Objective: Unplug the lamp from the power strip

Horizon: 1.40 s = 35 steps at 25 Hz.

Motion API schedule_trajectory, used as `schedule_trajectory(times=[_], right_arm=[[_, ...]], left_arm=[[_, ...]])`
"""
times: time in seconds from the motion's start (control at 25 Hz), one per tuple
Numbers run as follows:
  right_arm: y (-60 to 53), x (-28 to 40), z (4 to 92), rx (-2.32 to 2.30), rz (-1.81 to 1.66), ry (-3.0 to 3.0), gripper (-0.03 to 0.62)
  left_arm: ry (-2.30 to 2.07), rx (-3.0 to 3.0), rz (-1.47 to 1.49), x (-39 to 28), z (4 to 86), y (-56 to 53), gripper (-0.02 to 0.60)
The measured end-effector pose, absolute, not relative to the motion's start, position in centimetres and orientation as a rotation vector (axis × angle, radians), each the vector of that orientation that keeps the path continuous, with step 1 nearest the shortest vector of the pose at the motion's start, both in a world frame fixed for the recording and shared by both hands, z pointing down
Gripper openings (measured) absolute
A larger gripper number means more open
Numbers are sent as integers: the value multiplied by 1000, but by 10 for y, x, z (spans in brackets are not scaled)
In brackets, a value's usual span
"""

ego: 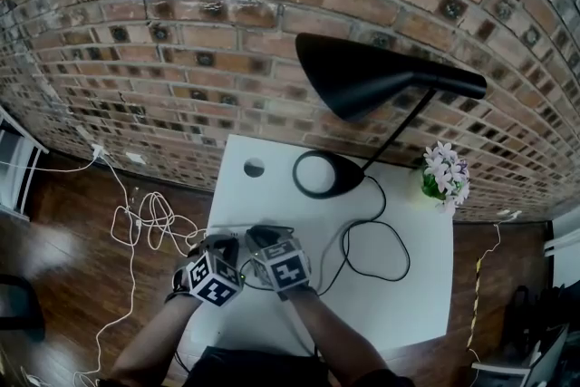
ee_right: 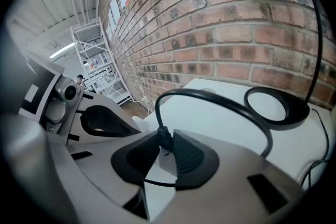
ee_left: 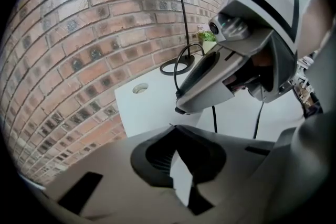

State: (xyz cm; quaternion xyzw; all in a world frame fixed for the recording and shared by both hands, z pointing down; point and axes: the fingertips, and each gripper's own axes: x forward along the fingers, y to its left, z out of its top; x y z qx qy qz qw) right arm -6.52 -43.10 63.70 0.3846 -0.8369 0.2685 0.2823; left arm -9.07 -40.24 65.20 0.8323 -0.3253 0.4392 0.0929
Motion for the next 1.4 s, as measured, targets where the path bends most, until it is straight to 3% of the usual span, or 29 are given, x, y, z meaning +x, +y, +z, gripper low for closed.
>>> schedule_trajectory(times=[0.44, 0.76, 1.0, 1.12, 1.4], right_arm=[[-433, -75, 636, 990, 389, -2215, 87], [-432, -70, 631, 1103, 525, -2283, 78], [-459, -61, 593, 1266, 847, -2471, 83], [-467, -70, 578, 1160, 601, -2448, 84], [-457, -63, 575, 1164, 516, -2404, 84]], left_arm=[[-975, 2469, 1319, -92, 653, -403, 14], [-1001, 2469, 1344, -90, 652, -404, 14], [-991, 2470, 1338, -92, 652, -405, 14], [-996, 2466, 1334, -94, 653, -404, 14], [-979, 2453, 1289, -92, 652, -406, 14]])
